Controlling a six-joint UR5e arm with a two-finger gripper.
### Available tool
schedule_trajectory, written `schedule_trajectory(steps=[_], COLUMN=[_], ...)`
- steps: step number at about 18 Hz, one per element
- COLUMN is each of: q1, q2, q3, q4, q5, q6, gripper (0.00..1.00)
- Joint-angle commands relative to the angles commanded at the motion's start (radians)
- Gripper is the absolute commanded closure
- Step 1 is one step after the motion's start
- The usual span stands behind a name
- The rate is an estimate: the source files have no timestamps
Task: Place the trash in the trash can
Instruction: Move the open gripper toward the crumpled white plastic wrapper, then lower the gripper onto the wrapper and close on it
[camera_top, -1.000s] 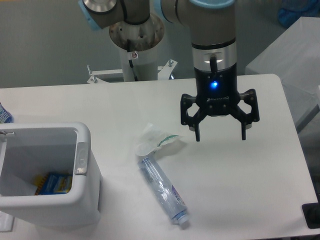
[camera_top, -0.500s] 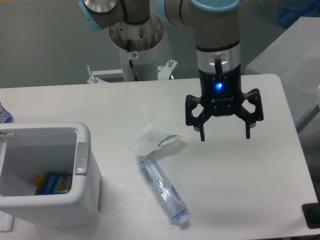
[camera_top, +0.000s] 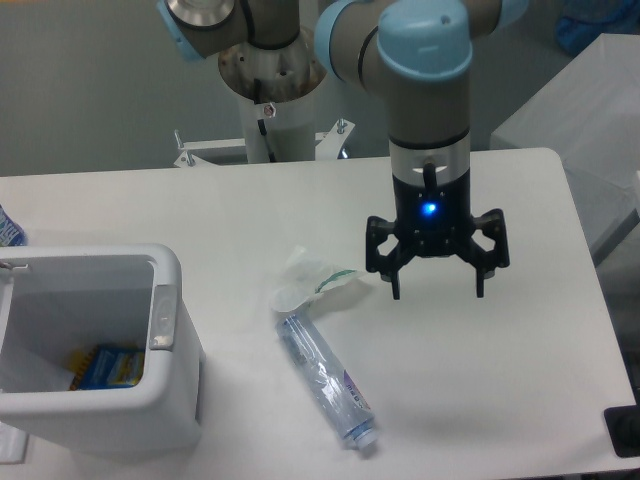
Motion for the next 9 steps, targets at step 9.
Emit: schedule_trajectory(steps=[9], q1=[-0.003], q2=[0.018], q3=[-0.172], q4=[-0.001], q5=[0.002], q6=[0.303], gripper=[0.0])
